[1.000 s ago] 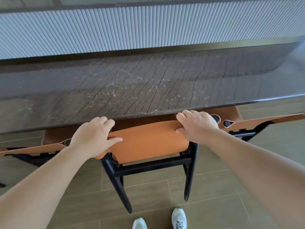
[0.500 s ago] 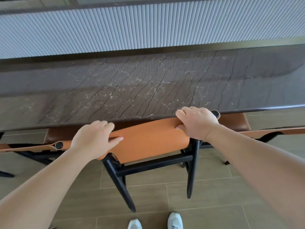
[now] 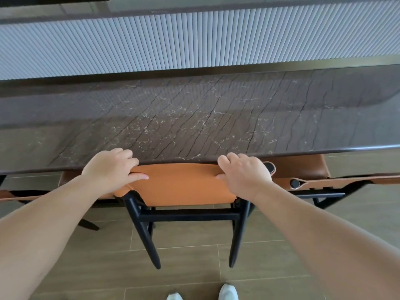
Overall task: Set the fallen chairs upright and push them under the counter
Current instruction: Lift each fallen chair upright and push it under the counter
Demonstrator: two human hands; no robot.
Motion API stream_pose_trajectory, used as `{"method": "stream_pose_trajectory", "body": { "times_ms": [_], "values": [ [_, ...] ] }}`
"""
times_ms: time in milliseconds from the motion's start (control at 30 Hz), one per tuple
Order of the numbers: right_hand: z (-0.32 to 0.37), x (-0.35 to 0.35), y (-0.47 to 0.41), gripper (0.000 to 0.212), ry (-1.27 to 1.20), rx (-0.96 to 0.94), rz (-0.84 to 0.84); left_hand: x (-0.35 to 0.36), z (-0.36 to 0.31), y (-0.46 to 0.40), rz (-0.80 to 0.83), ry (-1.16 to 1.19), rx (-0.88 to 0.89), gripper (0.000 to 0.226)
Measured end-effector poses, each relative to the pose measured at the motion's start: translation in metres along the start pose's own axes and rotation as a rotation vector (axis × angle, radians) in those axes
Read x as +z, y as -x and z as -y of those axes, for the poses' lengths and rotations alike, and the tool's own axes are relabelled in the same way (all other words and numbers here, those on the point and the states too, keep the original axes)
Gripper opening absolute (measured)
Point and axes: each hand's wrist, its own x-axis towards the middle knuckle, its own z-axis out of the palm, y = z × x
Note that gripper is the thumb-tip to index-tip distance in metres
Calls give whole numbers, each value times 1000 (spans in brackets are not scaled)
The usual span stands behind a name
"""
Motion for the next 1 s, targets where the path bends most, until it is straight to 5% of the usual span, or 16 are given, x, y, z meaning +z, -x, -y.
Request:
{"method": "stream_pose_trajectory", "body": {
  "times_ms": [200, 500, 1000],
  "values": [
    [34, 5, -6, 48, 27, 58, -44, 13, 29, -1, 35, 74, 6, 67],
    [48, 10, -4, 27, 4, 129, 74, 15, 23, 18, -8, 59, 21, 48],
    [8, 16, 12, 27, 26, 81, 147, 21, -32, 26, -28, 129, -2, 38]
  ]
}}
